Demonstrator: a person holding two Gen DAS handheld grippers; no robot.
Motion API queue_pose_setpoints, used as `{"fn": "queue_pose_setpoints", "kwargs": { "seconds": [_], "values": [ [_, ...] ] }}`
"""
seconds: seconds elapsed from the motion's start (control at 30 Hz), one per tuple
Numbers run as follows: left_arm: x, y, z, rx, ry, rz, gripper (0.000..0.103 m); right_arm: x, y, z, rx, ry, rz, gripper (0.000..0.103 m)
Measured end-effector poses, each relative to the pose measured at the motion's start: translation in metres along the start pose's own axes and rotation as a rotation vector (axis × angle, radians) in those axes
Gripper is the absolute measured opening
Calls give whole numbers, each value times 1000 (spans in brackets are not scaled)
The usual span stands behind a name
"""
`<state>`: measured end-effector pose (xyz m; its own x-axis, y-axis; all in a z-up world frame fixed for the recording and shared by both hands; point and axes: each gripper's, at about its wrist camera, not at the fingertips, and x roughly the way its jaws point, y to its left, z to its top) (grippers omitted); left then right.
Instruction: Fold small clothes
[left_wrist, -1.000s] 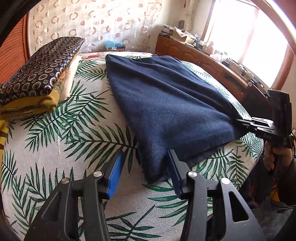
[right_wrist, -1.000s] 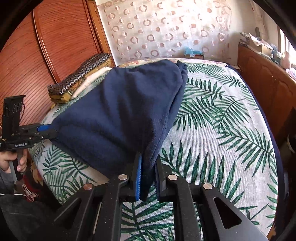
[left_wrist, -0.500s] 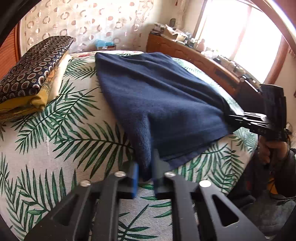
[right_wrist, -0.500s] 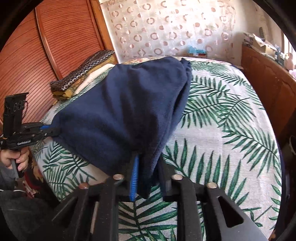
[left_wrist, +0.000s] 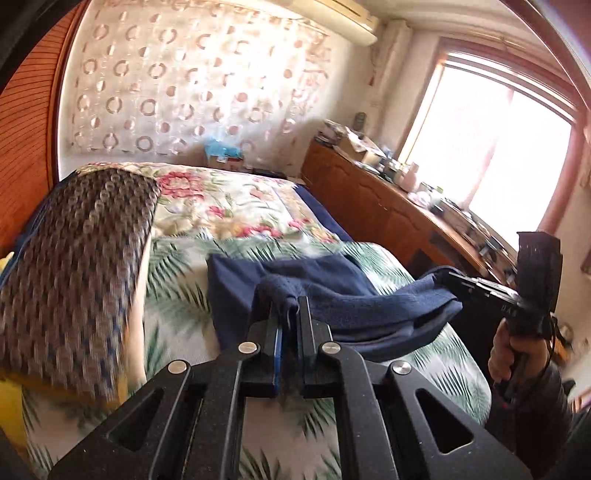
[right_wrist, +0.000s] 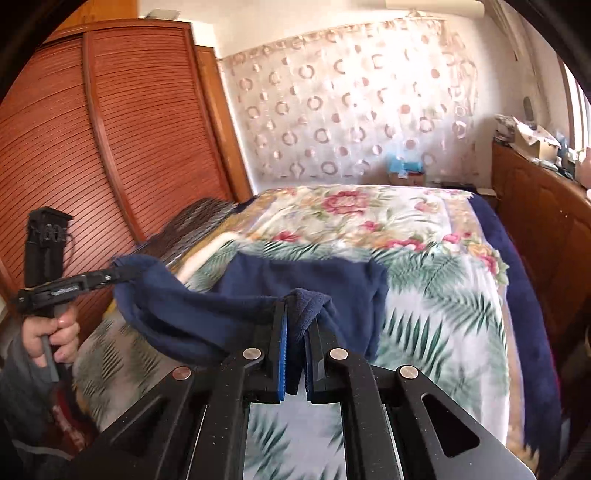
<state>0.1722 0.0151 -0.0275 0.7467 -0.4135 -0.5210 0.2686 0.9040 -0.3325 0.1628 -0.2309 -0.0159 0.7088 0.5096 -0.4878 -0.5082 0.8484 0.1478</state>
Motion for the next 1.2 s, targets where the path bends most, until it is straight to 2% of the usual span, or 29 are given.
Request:
{"fn": "queue_pose_setpoints", "kwargs": {
  "seconds": [0.13,0.4,0.53,0.6,0.63,0.67,0.73,0.77,0.83,0.9,1.0,1.2],
  "values": [
    [29,13,21,-15,20,29,6,40,-16,21,3,17,-35,7],
    [72,29,27,-30,65,67,7,95,-33,35,23,51,-39,7],
    [87,32,30,-40,90,88,7,106,-36,42,13,91,-70,26],
    [92,32,31,-39,93,95,9,102,-36,46,-12,89,-68,38],
    [94,32,32,-33,94,104,10,97,-34,50,-24,89,-69,48],
    [96,31,34,-23,92,111,12,94,-33,52,-34,84,-74,52],
    [94,28,37,6,68,129,31,92,-35,55,-52,68,-86,54],
    [91,30,38,14,53,129,44,90,-34,55,-64,65,-78,54],
    [85,28,43,31,27,118,53,90,-33,48,-92,70,-60,55],
    [82,27,47,38,16,114,76,100,-36,39,-98,102,-64,55],
    [78,23,43,51,14,105,78,122,-43,36,-71,165,-43,55],
    [91,25,17,67,106,127,78,156,-54,47,-29,214,-9,55]
  ]
}}
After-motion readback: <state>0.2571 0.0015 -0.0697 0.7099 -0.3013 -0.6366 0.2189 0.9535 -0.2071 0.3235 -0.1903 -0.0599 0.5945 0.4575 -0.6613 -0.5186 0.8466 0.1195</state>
